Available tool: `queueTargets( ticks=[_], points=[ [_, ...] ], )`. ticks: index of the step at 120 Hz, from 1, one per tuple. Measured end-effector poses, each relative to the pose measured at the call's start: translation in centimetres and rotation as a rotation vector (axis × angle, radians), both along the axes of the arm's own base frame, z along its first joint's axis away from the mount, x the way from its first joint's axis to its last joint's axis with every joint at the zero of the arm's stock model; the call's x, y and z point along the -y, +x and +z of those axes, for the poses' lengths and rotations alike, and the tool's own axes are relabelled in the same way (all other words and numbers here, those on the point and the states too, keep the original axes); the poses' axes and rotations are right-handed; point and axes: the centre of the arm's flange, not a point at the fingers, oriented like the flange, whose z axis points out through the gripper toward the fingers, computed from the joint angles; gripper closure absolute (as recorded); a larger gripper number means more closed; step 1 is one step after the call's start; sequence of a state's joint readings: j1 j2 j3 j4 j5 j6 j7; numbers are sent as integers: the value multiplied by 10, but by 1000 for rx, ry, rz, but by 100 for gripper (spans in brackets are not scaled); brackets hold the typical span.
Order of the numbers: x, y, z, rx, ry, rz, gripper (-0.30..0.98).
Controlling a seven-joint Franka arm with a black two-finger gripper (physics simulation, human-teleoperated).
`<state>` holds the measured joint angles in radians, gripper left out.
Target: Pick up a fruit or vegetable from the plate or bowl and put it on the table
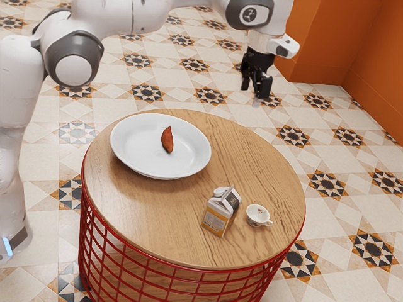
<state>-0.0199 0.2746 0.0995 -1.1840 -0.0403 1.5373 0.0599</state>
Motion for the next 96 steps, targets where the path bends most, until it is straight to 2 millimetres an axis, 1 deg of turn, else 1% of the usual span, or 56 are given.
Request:
queueTargets(
  ticks=[19, 24, 29, 32, 40, 46, 56, 59, 64, 69, 77, 82, 87, 96],
  points=[
    [0, 0, 0, -3, -2, -14, 0],
    [-4, 0, -1, -3, -24, -2, 0],
    [-26, -2, -2, -3, -74, 73, 0],
    [-33, -4, 0, -2, -96, 118, 0],
    [-32, -3, -2, -16, -153, 237, 0],
    [-39, -5, -3, -31, -177, 340, 0],
    [-39, -7, -1, -44, -134, 470, 0],
    [-48, -8, -3, -48, -117, 527, 0],
    [-73, -10, -9, -59, -91, 632, 0],
    [-97, -8, -24, -80, -65, 735, 0],
    [-121, -6, -45, -110, -32, 866, 0],
    [-129, -5, -53, -122, -17, 930, 0],
    [-133, -3, -59, -130, -8, 982, 0],
    [-132, -4, -59, -131, -1, 1054, 0]
  ],
)
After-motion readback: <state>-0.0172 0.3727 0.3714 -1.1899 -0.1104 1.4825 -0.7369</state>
